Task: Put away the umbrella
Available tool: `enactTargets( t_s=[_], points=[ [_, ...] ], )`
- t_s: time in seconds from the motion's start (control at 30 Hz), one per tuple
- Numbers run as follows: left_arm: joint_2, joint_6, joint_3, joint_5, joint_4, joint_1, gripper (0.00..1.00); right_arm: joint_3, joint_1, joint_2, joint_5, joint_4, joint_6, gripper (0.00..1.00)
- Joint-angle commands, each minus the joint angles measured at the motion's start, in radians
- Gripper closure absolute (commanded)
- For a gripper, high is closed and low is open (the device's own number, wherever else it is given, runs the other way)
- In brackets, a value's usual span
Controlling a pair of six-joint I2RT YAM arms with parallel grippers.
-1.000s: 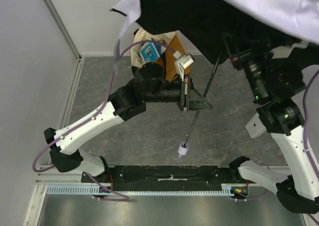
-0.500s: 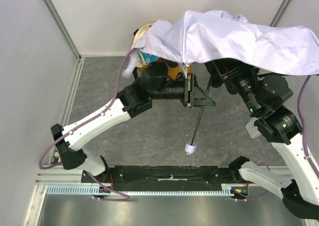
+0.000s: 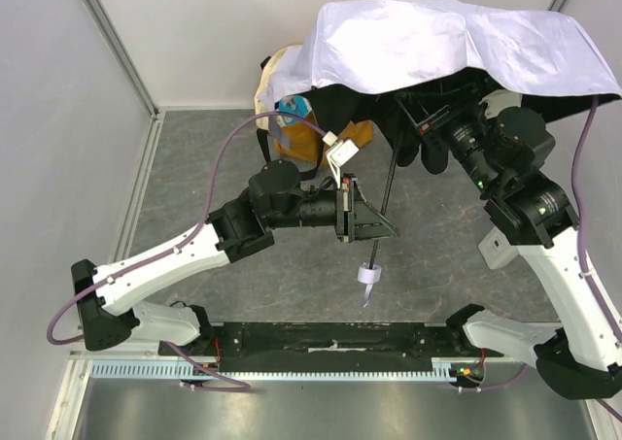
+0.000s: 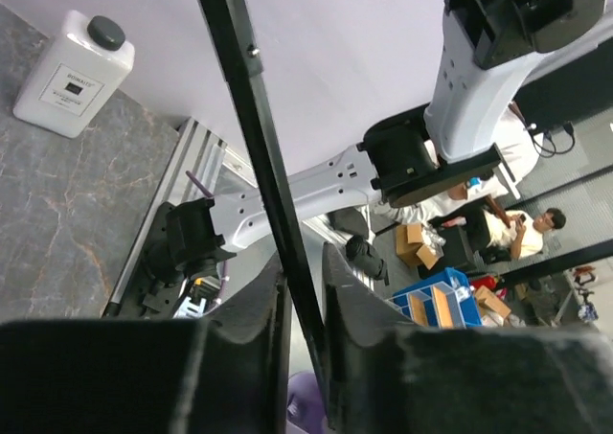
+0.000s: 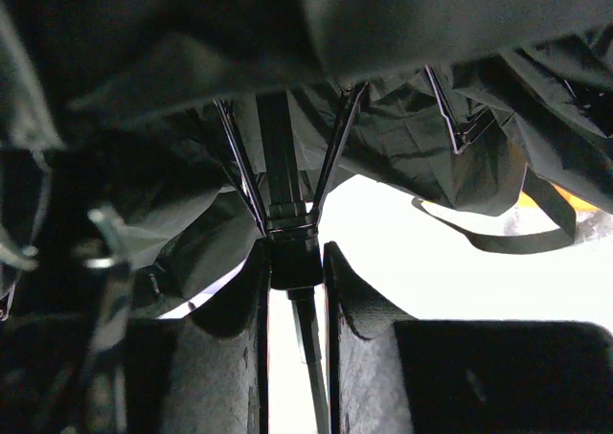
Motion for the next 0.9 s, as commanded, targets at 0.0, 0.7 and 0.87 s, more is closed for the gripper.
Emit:
enactTargets(
  t_s=[0.0, 0.7, 0.87],
  points=[
    [0.017, 0.031, 0.051, -0.041, 0.007, -0.016, 0.91, 0.048, -0.006, -0.052, 0.001, 0.085, -0.021, 1.00],
    [-0.010, 0.185, -0.064, -0.231, 0.027, -0.057, 0.64, -0.308, -0.006, -0.261, -0.133, -0.008, -0.036, 1.00],
    [-0.317, 0.196, -0.419, -0.307, 0.007, -0.059, 0.48, -0.294, -0.008, -0.232, -0.110, -0.024, -0.082, 1.00]
  ],
)
